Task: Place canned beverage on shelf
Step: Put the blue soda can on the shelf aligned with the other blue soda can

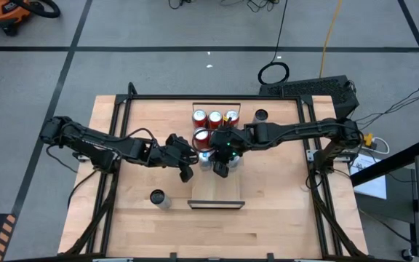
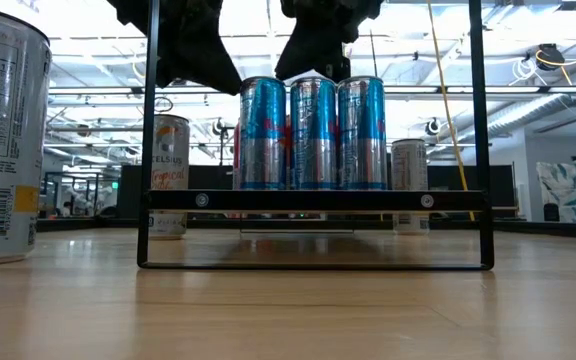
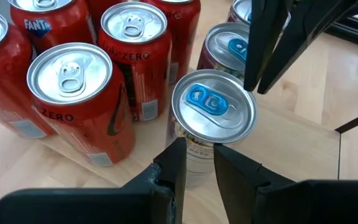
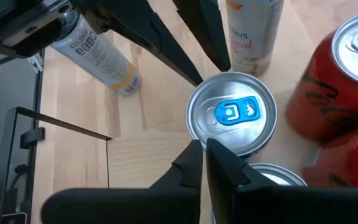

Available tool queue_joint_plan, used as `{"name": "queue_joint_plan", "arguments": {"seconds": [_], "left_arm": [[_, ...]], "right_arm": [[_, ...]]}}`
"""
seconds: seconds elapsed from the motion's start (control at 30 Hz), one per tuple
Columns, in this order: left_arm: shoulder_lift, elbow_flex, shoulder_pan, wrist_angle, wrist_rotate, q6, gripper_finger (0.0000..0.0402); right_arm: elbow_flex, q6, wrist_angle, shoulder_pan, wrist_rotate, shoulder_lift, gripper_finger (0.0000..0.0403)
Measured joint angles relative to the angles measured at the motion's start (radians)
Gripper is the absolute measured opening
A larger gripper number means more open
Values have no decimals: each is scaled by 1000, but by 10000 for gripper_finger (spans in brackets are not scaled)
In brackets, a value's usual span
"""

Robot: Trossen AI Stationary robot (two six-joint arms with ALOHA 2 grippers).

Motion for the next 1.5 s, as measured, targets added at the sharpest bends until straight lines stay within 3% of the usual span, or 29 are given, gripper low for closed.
{"name": "queue_joint_plan", "arguments": {"seconds": [1.5], "left_arm": [[0, 0, -1, 6, 49, -2, 88]], "right_arm": [[0, -4, -10, -5, 20, -3, 0]]}}
